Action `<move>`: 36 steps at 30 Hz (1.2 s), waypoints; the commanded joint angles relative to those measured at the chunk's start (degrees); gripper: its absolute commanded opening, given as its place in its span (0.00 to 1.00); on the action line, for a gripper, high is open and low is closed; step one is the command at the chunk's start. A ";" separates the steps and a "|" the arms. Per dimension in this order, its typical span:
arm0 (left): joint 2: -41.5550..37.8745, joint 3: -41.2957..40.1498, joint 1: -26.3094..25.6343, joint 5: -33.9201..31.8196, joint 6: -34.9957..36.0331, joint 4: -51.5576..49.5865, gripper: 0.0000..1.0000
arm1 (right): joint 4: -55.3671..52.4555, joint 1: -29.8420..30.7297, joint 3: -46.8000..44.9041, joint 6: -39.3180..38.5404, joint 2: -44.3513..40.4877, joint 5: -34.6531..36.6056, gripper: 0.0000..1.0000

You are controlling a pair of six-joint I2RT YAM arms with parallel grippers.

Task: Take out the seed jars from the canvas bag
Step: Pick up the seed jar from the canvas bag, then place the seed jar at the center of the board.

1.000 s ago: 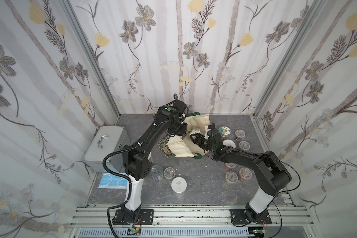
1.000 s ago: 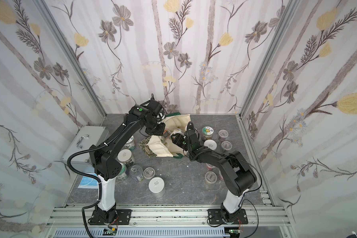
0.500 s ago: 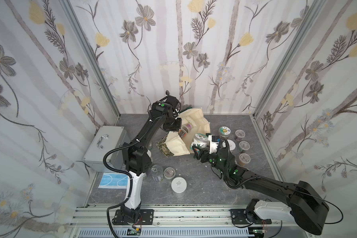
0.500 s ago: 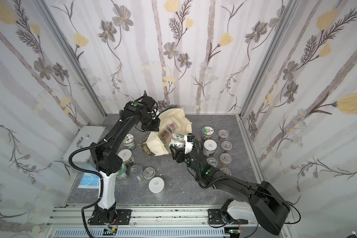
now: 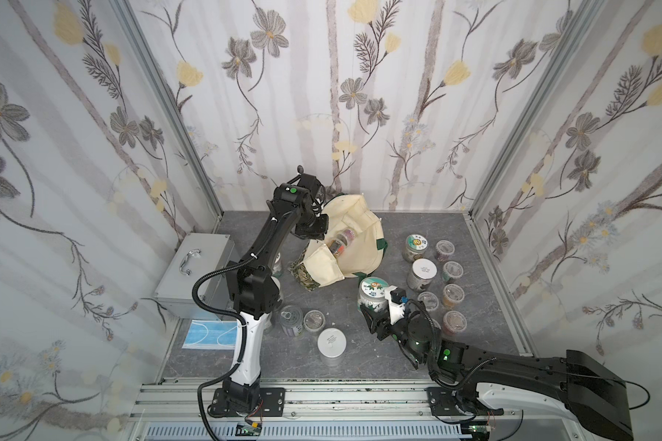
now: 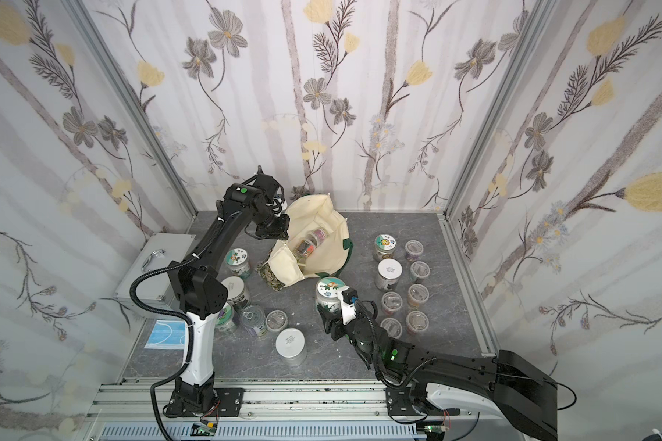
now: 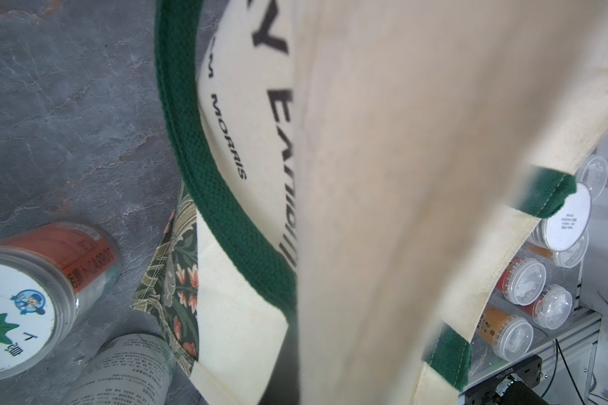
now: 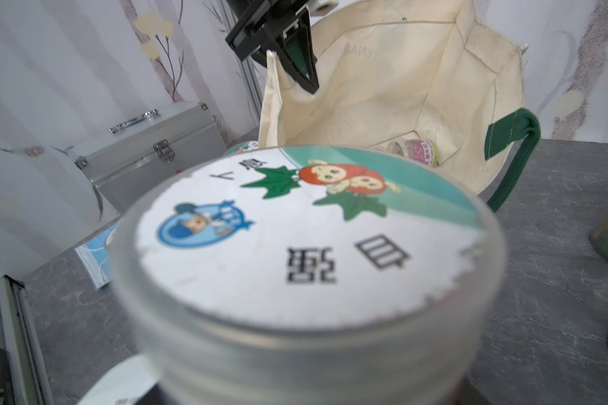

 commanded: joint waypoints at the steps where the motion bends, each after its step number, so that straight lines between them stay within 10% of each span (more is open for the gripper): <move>1: 0.41 0.41 0.03 0.20 0.77 -1.17 0.01 | 7.81 1.79 -0.78 -1.41 4.05 4.41 0.62; 19: 0.76 0.41 0.10 -0.21 1.41 -1.68 0.01 | 28.84 3.00 2.65 0.82 35.92 3.10 0.72; 23: 0.73 0.41 0.10 0.11 1.45 -1.64 0.01 | 28.37 3.14 2.32 1.07 35.17 3.73 0.98; 36: -0.17 0.32 -2.45 -0.38 5.85 0.35 0.00 | 6.07 3.33 2.23 7.47 13.02 8.83 1.00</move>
